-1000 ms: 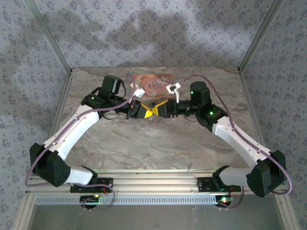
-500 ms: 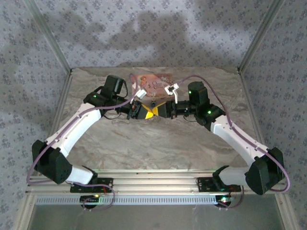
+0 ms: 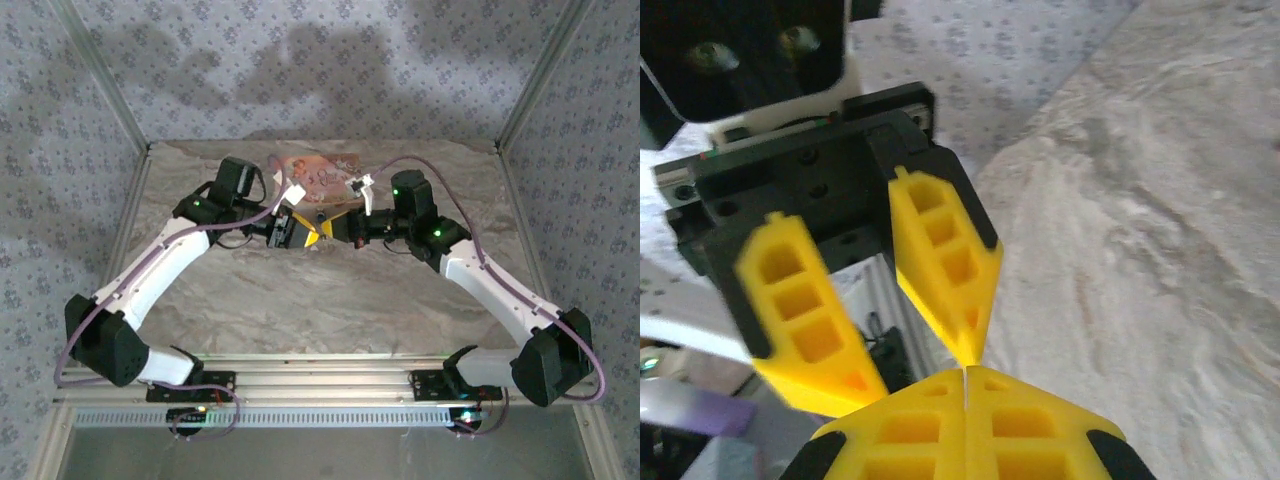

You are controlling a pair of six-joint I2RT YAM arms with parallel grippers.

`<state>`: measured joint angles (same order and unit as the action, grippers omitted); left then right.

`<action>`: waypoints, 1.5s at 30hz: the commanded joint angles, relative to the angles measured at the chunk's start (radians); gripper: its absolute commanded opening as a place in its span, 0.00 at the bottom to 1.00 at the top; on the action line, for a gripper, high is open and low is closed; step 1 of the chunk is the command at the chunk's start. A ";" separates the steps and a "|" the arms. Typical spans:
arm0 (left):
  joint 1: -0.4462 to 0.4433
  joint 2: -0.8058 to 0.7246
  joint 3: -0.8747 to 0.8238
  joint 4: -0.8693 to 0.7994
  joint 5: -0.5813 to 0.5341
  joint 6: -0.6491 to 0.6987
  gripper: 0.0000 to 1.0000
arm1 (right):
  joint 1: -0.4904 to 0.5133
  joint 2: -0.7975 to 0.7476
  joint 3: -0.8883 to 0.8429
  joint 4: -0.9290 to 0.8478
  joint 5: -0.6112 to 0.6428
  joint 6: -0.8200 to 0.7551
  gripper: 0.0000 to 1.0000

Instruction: Unlock a padlock with a key

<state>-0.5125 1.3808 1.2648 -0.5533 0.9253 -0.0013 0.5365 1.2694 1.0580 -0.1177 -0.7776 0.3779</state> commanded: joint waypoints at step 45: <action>0.012 0.106 -0.433 1.463 -0.052 -0.838 0.51 | -0.126 0.218 -0.026 0.574 -0.132 0.215 0.00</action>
<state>-0.4816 1.5265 0.8391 0.8047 0.8680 -0.8154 0.4023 1.4918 1.0386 0.4267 -0.9127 0.5743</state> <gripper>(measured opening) 0.517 0.040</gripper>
